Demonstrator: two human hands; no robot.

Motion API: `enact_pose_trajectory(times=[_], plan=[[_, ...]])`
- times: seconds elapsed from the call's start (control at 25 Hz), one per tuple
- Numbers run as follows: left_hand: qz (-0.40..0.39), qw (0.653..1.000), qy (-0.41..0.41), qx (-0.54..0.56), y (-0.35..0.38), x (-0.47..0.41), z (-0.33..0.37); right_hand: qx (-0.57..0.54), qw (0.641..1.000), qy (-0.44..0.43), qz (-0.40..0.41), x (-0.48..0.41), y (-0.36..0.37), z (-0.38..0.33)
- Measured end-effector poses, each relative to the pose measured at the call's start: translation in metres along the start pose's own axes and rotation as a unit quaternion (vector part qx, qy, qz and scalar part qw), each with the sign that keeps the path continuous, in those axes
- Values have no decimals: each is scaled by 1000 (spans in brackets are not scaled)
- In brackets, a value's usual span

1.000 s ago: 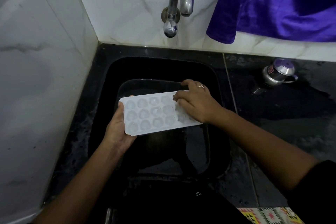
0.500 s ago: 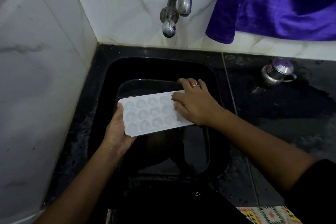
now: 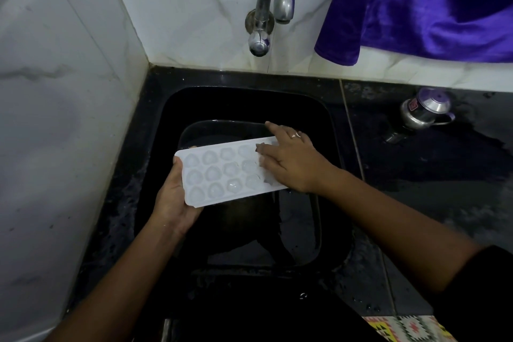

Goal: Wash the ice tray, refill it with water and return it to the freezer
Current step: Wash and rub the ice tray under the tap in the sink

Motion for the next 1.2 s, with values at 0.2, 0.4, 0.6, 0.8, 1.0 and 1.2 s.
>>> enact_pose_trajectory(times=[0.2, 0.4, 0.6, 0.8, 1.0, 1.2], plan=[[-19, 1000, -1, -17, 5, 1, 0, -11, 999, 15, 31, -1, -5, 6], [-1, 1000, -4, 6, 2, -1, 1, -2, 999, -13, 47, 6, -3, 2], [-11, 1000, -5, 26, 6, -2, 1, -43, 994, -40, 92, 10, 1, -11], [-23, 1000, -17, 7, 18, 2, -7, 37, 994, -25, 100, -1, 6, -24], [-30, 999, -23, 25, 9, 0, -9, 42, 994, -33, 100, 4, 6, -14], [-38, 998, -29, 44, 10, -5, -12, 34, 995, -31, 92, 3, 10, -20]])
Point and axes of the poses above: each hand's wrist, its own x-axis away from the middle knuckle, its own y-axis out of the palm, z = x × y, the point moved 2 cm from there along -x, towards the middle knuckle, and after that the axes turned 1 degree about -y, right-handed, at the moved point
